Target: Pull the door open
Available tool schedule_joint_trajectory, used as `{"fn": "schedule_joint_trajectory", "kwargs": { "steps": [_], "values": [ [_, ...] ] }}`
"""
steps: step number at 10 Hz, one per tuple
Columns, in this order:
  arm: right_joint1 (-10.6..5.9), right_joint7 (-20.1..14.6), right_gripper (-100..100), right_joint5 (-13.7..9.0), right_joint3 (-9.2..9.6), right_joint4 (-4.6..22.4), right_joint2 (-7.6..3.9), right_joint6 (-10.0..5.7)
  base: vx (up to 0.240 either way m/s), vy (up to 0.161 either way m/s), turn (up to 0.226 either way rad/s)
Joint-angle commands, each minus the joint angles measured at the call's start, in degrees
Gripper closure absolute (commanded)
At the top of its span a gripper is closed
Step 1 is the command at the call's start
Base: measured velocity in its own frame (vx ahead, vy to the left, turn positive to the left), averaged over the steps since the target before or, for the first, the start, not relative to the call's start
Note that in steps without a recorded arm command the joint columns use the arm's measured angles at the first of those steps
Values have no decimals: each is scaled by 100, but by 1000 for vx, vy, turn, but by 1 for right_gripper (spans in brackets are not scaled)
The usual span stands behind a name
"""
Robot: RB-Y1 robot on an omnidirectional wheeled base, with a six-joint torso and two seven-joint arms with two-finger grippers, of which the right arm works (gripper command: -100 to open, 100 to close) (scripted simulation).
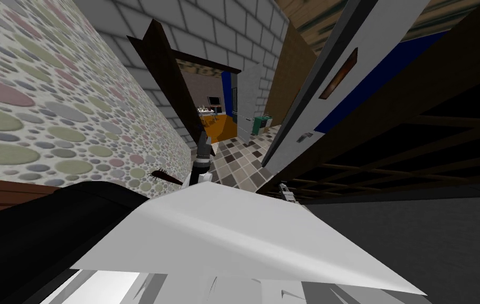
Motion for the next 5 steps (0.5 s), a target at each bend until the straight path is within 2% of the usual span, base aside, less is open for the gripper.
{"fn": "schedule_joint_trajectory", "kwargs": {
  "steps": [1, 3, 4, 5],
  "values": [
    [24, -41, 100, 9, 16, 36, -36, -104, -224, -84, 182],
    [37, -76, 100, 21, 37, 88, -54, -191, -182, -58, 111],
    [22, -60, 100, 25, 40, 90, -34, -143, -73, -32, 29],
    [28, -81, 100, 59, 78, 119, -38, -193, -103, -34, 118]
  ]
}}
